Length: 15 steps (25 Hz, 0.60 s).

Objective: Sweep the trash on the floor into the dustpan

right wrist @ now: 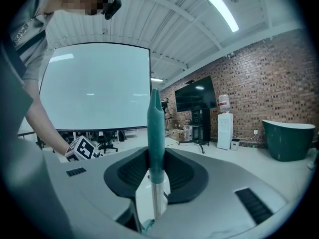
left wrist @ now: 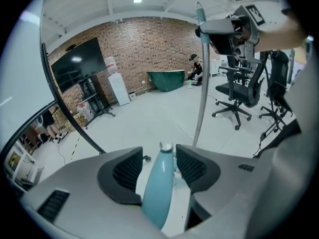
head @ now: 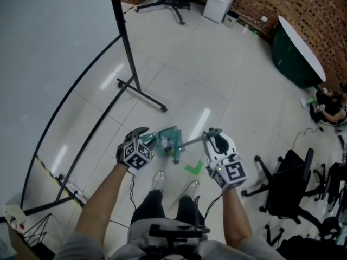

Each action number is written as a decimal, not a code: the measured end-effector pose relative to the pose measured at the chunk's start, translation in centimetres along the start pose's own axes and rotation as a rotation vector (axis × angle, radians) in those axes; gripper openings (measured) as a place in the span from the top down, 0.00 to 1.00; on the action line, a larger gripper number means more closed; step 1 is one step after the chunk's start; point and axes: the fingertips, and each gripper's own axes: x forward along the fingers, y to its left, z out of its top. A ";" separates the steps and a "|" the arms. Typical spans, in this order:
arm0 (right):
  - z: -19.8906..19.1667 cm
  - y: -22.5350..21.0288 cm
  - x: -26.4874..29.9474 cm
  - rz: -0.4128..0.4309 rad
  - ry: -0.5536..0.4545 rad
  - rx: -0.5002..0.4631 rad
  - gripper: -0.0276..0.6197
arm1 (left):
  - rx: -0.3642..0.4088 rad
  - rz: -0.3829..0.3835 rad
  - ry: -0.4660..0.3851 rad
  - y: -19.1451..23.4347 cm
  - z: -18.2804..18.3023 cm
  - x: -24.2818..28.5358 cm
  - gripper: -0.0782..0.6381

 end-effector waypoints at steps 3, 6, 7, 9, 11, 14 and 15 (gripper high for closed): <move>-0.5 0.2 0.3 0.021 0.044 -0.005 0.81 | -0.044 0.005 -0.036 0.3 0.8 -0.7 0.54; 0.0 0.7 1.2 0.072 0.018 -0.021 0.81 | -0.133 0.034 -0.068 0.8 0.7 -1.9 0.50; 0.1 1.0 1.5 0.093 0.023 -0.028 0.81 | -0.170 0.052 -0.078 0.9 0.3 -2.3 0.50; 0.4 1.6 2.1 0.137 0.032 -0.043 0.81 | -0.258 0.085 -0.093 1.1 -1.0 -3.2 0.49; 1.0 2.2 2.9 0.182 0.021 -0.055 0.81 | -0.362 0.110 -0.108 1.0 -2.7 -3.7 0.45; 1.8 2.7 4.2 0.234 -0.005 -0.065 0.81 | -0.501 0.162 -0.120 0.7 -5.0 -4.0 0.42; 2.0 3.0 4.6 0.248 -0.004 -0.069 0.81 | -0.536 0.180 -0.122 0.4 -5.7 -4.1 0.42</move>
